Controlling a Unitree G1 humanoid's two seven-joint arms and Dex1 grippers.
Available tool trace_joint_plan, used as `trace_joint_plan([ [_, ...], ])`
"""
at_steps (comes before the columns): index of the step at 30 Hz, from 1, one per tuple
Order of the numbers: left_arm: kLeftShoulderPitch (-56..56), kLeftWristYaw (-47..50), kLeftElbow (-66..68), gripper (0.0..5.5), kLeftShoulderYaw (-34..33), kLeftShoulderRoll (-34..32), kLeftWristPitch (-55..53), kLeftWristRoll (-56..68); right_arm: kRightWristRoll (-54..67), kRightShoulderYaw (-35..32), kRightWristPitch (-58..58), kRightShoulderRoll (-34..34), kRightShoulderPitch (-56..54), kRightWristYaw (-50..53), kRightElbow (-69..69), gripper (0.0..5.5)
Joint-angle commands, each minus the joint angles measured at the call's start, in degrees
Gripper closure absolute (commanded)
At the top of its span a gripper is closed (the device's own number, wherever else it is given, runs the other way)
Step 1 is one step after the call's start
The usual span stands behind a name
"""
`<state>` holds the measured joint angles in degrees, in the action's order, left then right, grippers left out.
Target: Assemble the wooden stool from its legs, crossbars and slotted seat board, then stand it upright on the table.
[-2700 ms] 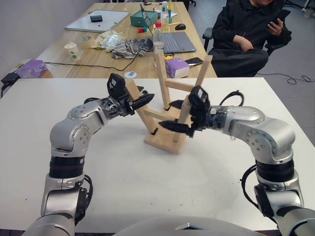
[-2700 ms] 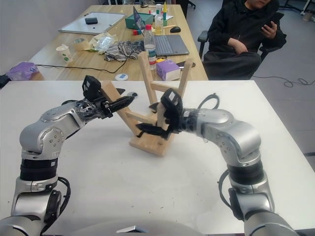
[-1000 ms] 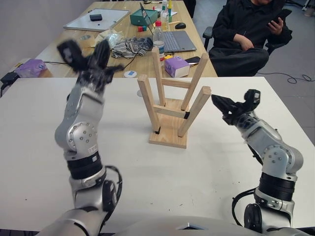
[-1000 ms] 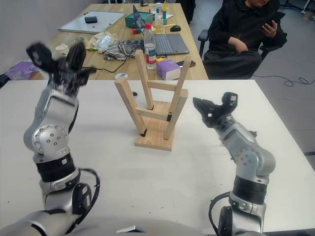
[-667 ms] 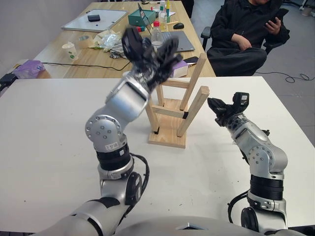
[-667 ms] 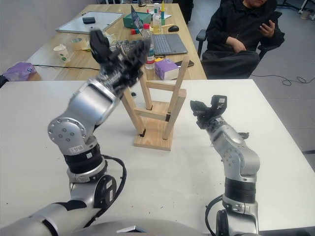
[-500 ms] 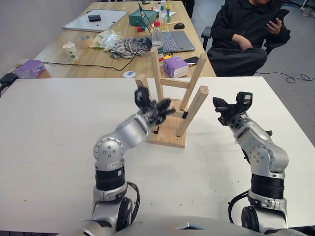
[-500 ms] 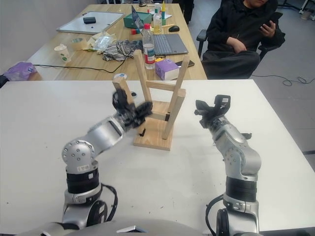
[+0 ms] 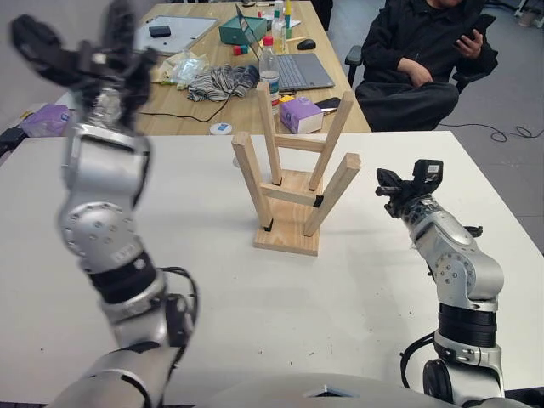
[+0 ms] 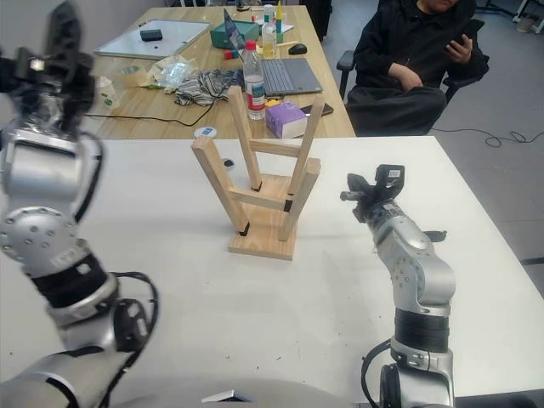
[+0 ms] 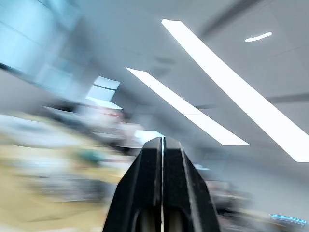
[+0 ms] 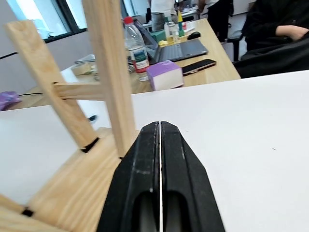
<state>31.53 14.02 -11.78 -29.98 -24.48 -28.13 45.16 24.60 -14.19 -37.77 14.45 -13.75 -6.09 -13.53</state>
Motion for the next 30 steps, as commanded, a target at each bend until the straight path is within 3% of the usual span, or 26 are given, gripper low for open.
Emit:
trace_joint_plan([
  [1,-12.85,1.71,21.78,5.50,-9.56,-11.11,5.53,-14.61,-5.07,-10.08,3.84,5.51,-1.74,7.29,3.88,5.47],
  [3,-13.49,-0.95,22.74,5.50,-7.70,-9.13,6.73,-15.69,-5.99,-7.48,3.13,5.95,-2.55,6.10,3.32,5.47],
  [6,-9.51,-5.55,18.88,5.50,1.74,-2.90,2.68,-14.54,-6.10,2.27,0.37,2.38,-3.02,3.98,-1.73,5.47],
  [10,-7.50,-2.85,-2.38,5.50,21.51,15.73,-25.11,7.01,-4.02,17.87,-7.24,-5.19,-4.59,3.08,-11.31,5.47],
  [12,-7.27,1.74,-9.58,5.50,25.57,22.00,-31.95,17.41,-3.12,24.97,-11.13,-7.86,-5.45,1.98,-14.23,5.47],
  [14,-7.18,4.80,-11.66,5.50,25.46,23.90,-35.18,21.60,-2.61,28.47,-13.92,-9.17,-5.35,1.26,-15.45,5.47],
  [19,-8.59,5.77,-10.49,5.50,20.97,19.09,-37.64,19.29,-2.73,26.85,-15.91,-7.00,-3.69,-0.19,-15.17,5.47],
  [22,-7.08,-1.58,-5.67,5.50,16.33,3.97,-28.83,4.47,-4.88,16.48,-9.69,-4.43,-5.98,0.71,-11.58,5.47],
  [25,4.74,-12.03,-2.63,5.50,8.65,0.12,-8.81,-0.23,7.69,4.28,-3.84,-9.37,-20.62,-1.03,-10.44,5.47],
  [28,15.47,-19.51,2.57,5.50,8.91,-1.10,-1.46,-0.90,13.70,1.84,-0.75,-10.83,-35.74,-2.47,-6.47,5.47],
  [30,26.98,-21.83,11.74,5.50,11.71,-0.99,-2.44,-1.79,15.84,1.72,0.83,-11.47,-45.33,-3.74,-1.18,5.47],
])
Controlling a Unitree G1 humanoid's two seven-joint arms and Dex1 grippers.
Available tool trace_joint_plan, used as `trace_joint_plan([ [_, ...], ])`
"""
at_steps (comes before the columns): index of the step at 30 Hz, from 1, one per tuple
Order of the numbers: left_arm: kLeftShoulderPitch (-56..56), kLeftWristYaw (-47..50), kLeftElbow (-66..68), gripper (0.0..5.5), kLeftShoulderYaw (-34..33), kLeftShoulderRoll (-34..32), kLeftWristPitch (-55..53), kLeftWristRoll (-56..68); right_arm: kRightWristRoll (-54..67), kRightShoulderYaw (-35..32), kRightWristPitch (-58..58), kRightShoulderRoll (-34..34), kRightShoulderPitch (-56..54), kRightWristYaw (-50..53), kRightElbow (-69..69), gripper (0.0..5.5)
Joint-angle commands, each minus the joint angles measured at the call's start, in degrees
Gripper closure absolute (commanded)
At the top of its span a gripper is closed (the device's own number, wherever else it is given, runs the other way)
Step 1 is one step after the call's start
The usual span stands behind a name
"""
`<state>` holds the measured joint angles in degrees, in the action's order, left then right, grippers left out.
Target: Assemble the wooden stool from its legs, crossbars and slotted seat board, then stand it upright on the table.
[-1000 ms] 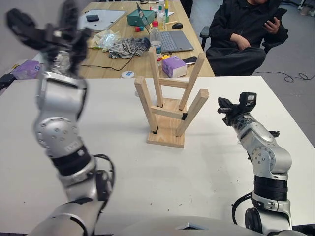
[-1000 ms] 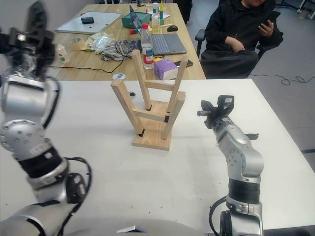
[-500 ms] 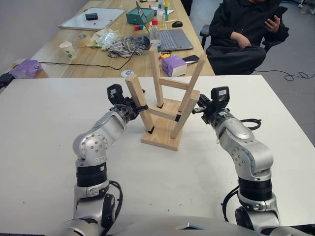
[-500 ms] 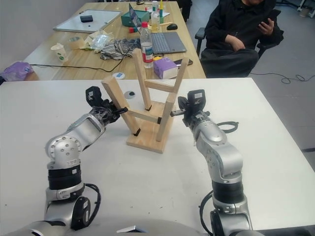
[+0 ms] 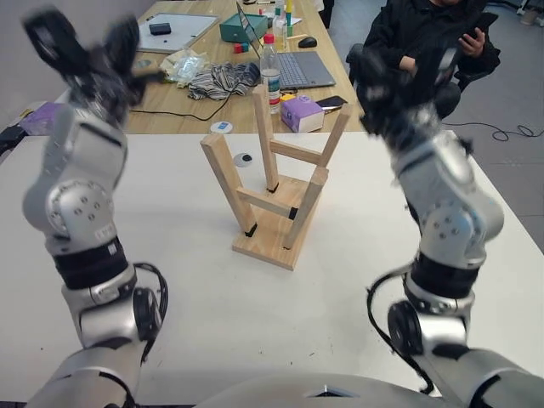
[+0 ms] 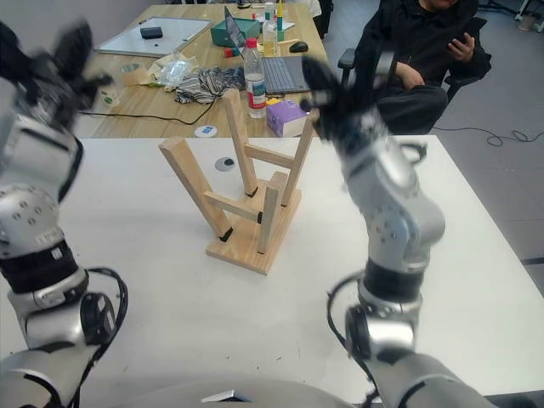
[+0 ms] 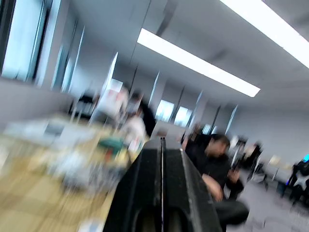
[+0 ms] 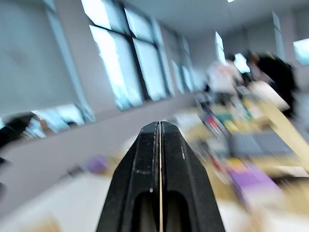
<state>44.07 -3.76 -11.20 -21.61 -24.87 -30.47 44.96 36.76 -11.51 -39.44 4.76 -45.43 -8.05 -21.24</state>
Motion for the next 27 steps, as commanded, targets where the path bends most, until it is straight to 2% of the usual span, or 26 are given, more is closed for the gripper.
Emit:
trace_joint_plan([
  [1,20.35,-4.50,16.68,5.50,4.62,-0.20,-1.54,-2.14,4.04,-0.41,3.60,-1.85,-17.78,-2.94,9.31,5.47],
  [3,26.52,-4.06,24.23,5.50,6.51,0.56,-6.27,-2.95,5.03,0.62,4.60,-2.41,-22.32,-5.06,12.92,5.47],
  [6,24.04,-3.47,27.77,5.50,8.85,3.09,-12.67,-3.49,8.03,0.95,3.18,-4.04,-20.18,-6.27,14.30,5.47],
  [8,13.55,-1.61,25.88,5.50,11.24,8.42,-18.10,-2.94,11.17,2.83,-2.12,-5.96,-8.46,-4.74,12.16,5.47],
  [10,-0.73,2.14,19.53,5.50,13.24,12.16,-22.84,-3.47,12.60,8.24,-8.68,-6.54,7.81,-3.01,8.60,5.47],
  [12,-16.50,5.44,10.24,5.50,15.18,14.03,-27.72,-3.34,12.60,15.34,-13.47,-2.62,24.49,-3.91,2.13,5.47],
  [14,-27.96,7.19,4.58,5.50,16.37,13.82,-28.03,-5.05,11.75,17.37,-15.99,0.78,32.01,-4.60,-1.57,5.47],
  [15,-29.80,7.74,3.63,5.50,15.84,14.00,-27.62,-5.36,11.23,17.01,-16.53,1.44,32.10,-4.55,-1.92,5.47],
  [19,-25.94,9.00,4.33,5.50,13.30,15.31,-24.32,-5.67,9.99,15.50,-16.01,1.39,28.31,-4.00,-0.44,5.47],
  [21,-22.44,8.92,3.92,5.50,8.82,16.50,-18.55,-4.23,11.14,12.82,-15.50,0.87,25.05,-3.42,0.37,5.47],
  [23,-16.69,9.25,4.04,5.50,1.09,15.65,-8.48,-3.77,15.05,7.26,-14.85,-0.38,20.90,-1.81,1.59,5.47],
  [27,-10.18,9.32,5.72,5.50,-7.99,11.13,3.64,-4.90,18.65,1.49,-14.61,0.27,15.92,-1.09,4.31,5.47],
])
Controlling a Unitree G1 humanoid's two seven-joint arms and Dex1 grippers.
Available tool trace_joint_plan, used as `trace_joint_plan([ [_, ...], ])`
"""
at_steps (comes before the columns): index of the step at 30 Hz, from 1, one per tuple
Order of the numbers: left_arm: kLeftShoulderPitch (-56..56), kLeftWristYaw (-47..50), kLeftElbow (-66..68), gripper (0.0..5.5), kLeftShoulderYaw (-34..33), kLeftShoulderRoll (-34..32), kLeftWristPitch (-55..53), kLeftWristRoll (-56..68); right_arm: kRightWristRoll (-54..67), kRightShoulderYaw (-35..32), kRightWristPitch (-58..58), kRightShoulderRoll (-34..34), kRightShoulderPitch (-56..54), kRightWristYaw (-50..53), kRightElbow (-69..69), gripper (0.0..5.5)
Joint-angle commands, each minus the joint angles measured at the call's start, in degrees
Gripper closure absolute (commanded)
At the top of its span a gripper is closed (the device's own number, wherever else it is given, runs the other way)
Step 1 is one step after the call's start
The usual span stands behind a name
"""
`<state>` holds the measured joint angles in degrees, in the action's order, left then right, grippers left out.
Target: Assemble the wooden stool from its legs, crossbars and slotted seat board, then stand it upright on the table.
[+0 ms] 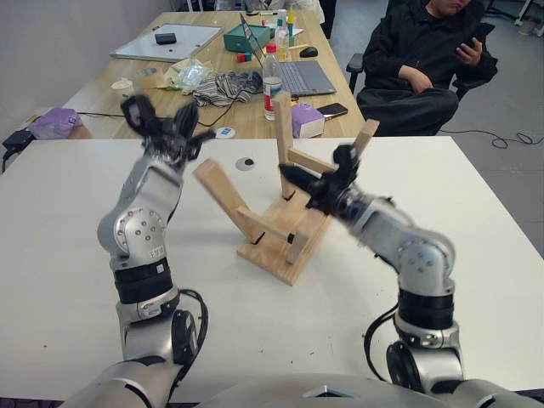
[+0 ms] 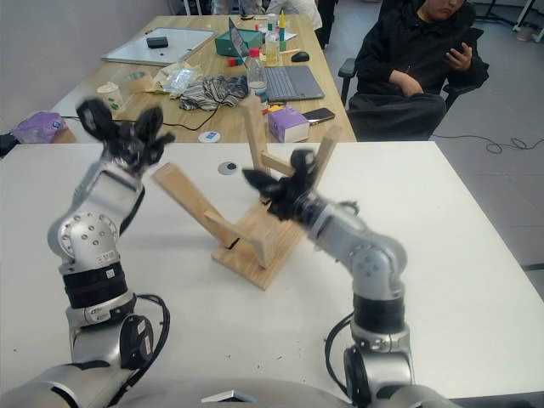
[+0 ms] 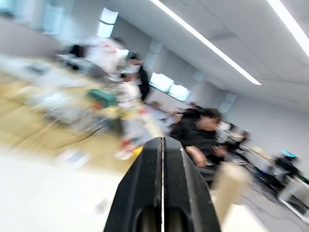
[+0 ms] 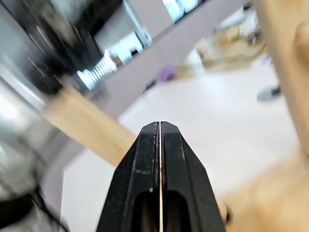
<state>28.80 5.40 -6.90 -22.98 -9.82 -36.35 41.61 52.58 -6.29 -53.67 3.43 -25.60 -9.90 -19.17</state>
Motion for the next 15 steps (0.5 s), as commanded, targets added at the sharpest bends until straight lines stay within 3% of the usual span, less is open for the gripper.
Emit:
trace_joint_plan([
  [1,5.35,-0.14,2.18,5.50,-7.47,-5.03,11.10,-2.27,3.80,-4.64,-0.40,1.75,-4.36,0.62,2.16,5.47],
  [5,-6.04,-1.34,3.51,5.50,0.32,-10.67,-3.55,-6.93,7.44,-8.58,2.58,2.60,-5.63,-1.06,-0.27,5.47],
  [7,-16.53,-9.82,-1.28,5.50,9.69,-16.56,-14.78,-5.23,13.42,-17.68,9.36,4.62,-12.87,0.35,2.54,5.47],
  [8,-20.99,-18.52,-5.87,5.50,15.26,-21.93,-19.63,-2.05,20.22,-23.83,12.74,6.53,-17.78,2.10,6.78,5.47],
  [10,-24.68,-30.16,-12.92,5.50,18.63,-28.91,-26.64,4.47,21.93,-32.71,18.93,13.57,-24.77,1.12,20.67,5.47],
  [13,-23.19,-35.47,-16.06,5.50,17.32,-32.89,-30.48,8.04,10.65,-32.34,27.82,21.97,-25.81,-6.30,38.60,5.47],
  [15,-23.09,-36.05,-18.67,5.50,17.45,-31.88,-32.42,11.02,-1.89,-22.54,33.03,23.71,-22.31,-12.48,46.91,5.47],
])
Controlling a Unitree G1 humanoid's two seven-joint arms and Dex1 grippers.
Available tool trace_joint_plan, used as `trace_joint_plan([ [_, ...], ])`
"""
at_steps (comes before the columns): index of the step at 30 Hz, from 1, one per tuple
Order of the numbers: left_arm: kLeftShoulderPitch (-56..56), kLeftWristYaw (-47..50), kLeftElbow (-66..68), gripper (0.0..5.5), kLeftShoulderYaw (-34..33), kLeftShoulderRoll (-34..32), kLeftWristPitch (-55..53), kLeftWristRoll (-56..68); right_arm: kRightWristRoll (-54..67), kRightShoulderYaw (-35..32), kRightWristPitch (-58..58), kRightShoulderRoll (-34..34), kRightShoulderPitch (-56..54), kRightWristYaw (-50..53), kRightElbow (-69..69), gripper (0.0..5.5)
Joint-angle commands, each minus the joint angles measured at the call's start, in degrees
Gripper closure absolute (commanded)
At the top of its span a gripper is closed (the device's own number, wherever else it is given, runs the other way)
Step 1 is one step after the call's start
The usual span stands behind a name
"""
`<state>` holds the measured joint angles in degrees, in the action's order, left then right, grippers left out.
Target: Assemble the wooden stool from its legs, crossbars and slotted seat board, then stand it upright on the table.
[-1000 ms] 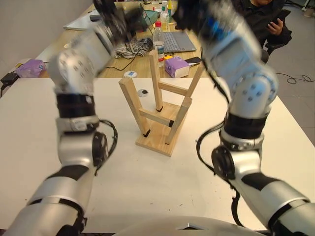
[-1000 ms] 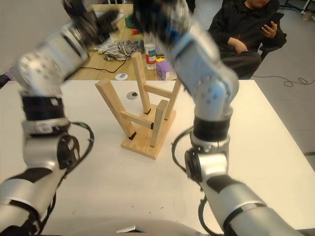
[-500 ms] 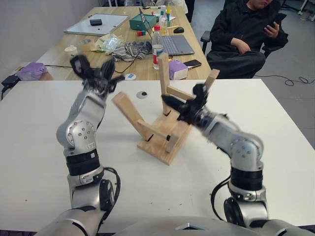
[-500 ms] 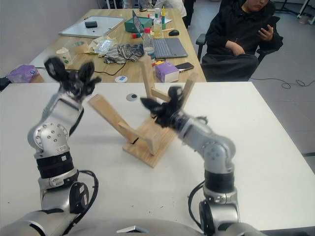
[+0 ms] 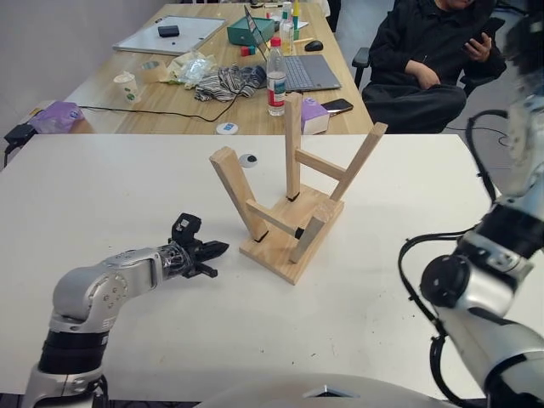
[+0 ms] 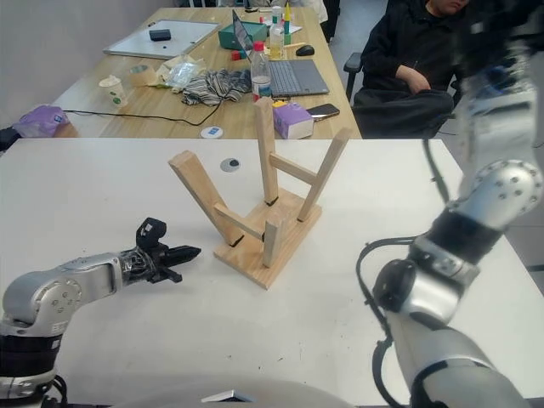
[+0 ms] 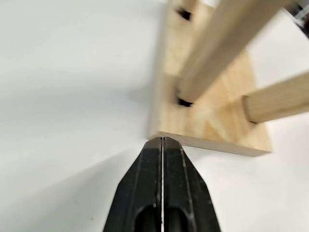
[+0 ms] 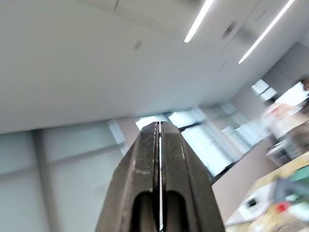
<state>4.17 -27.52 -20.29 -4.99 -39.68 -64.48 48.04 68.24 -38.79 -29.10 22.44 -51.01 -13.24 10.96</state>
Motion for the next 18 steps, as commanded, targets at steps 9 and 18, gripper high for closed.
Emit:
trace_joint_plan([
  [9,8.53,3.61,3.01,5.50,8.35,13.28,-3.32,0.01,-42.34,32.07,20.39,-6.20,2.44,-41.87,46.98,5.47],
  [18,15.60,-4.94,20.76,5.50,20.47,0.18,10.82,-22.46,-27.31,43.37,-16.19,5.19,26.41,-65.07,-10.53,5.47],
])
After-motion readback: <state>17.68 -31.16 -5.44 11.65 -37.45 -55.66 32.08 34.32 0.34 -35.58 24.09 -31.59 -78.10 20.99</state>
